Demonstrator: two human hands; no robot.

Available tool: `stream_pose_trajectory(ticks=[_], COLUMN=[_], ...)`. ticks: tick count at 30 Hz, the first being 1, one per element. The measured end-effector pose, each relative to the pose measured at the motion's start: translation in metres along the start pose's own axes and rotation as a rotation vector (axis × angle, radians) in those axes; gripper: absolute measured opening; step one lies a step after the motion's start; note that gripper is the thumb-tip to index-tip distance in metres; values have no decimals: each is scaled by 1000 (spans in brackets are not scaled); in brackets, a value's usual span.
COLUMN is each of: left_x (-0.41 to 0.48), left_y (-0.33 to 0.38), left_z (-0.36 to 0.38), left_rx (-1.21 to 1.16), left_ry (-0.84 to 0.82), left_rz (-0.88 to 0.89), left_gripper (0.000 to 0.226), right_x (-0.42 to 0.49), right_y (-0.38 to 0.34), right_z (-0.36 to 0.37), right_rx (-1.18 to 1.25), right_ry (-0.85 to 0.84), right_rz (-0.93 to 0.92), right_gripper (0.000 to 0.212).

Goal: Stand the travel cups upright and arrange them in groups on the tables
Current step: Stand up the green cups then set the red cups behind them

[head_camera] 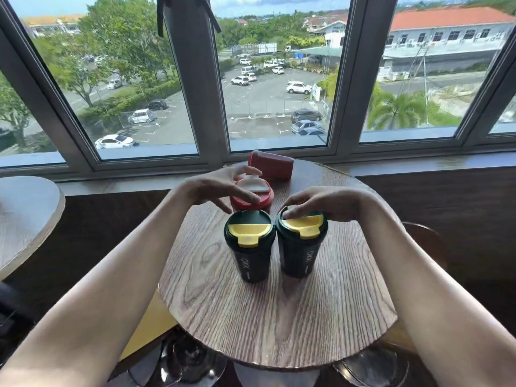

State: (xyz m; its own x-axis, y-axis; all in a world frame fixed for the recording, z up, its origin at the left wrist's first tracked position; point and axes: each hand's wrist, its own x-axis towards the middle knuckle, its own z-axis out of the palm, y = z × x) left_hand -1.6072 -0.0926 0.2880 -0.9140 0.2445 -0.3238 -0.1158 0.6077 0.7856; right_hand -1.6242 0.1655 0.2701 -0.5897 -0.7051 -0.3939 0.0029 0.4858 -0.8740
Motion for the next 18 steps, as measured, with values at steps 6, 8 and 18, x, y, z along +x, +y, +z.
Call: stream_pose_trajectory(ticks=[6, 8, 18], left_x=[16, 20, 53], left_y=[2, 2, 24], left_z=[-12, -12, -29], left_rx=[-100, -98, -103], left_ry=[-54, -42, -11], left_rz=[-82, -73, -52], left_gripper=[53, 57, 61], right_x=[1, 2, 1], right_y=[8, 9, 14], right_z=[3, 4, 8], right_rx=[153, 172, 268], right_ry=[-26, -27, 9], right_rz=[-19, -25, -31], right_gripper=[10, 9, 14])
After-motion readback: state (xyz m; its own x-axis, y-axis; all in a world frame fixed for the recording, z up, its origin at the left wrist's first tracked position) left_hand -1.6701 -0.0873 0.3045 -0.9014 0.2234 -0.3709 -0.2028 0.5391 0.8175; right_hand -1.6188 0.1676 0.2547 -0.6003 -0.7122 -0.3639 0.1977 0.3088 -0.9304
